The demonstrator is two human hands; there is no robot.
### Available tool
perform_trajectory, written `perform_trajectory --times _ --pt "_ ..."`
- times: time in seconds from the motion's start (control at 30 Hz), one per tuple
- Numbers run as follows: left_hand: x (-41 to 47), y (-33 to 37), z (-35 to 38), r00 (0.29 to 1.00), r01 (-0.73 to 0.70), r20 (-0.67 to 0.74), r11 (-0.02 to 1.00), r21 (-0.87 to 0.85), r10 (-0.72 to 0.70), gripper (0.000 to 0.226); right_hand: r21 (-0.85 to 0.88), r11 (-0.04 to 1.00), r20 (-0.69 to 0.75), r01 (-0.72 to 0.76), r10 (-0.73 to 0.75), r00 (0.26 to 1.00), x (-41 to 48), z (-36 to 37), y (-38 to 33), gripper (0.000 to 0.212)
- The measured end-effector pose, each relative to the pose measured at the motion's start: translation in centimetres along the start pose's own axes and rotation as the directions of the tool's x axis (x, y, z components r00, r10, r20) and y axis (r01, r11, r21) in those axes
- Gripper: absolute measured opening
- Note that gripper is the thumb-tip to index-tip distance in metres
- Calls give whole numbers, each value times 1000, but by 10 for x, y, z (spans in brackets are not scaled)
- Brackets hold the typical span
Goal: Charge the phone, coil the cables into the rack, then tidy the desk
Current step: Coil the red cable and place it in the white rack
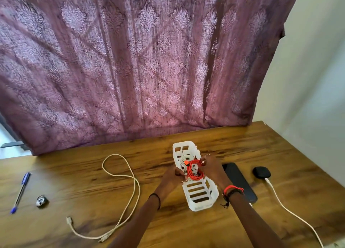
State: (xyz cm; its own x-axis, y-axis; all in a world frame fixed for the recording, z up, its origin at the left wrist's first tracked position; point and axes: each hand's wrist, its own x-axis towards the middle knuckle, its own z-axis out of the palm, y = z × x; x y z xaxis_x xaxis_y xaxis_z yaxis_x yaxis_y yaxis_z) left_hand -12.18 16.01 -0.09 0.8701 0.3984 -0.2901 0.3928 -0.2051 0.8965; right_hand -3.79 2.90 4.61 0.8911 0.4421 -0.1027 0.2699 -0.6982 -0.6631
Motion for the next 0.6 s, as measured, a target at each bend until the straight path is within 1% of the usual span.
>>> perform_trajectory --times 0.1,0.17,0.27,0.33,0.4,0.47,0.6 --pt "-4 -5 -1 1000 -13 -4 999 31 13 27 -59 998 7 7 -7 1000 -6 5 0 9" --pt "-6 -10 1 1000 15 -18 1000 27 -15 28 -81 997 -9 -7 7 1000 -6 11 5 10" --pt "-3 -17 5 997 74 -18 997 -6 -74 23 -105 994 -4 -10 9 1000 -8 22 10 16" --pt "-3 -18 6 996 88 -14 996 -29 -89 17 -156 987 13 -25 27 1000 -12 26 12 18" --pt "-4 -18 6 996 92 -11 995 -44 -93 18 -197 980 19 -34 39 999 -15 30 12 20" --pt "-6 -18 6 995 99 -3 993 -58 -99 22 -165 984 27 -59 65 998 -15 33 15 22" --pt "-6 -18 5 993 116 7 989 -90 -116 21 -92 992 20 -88 91 996 -15 36 18 25"
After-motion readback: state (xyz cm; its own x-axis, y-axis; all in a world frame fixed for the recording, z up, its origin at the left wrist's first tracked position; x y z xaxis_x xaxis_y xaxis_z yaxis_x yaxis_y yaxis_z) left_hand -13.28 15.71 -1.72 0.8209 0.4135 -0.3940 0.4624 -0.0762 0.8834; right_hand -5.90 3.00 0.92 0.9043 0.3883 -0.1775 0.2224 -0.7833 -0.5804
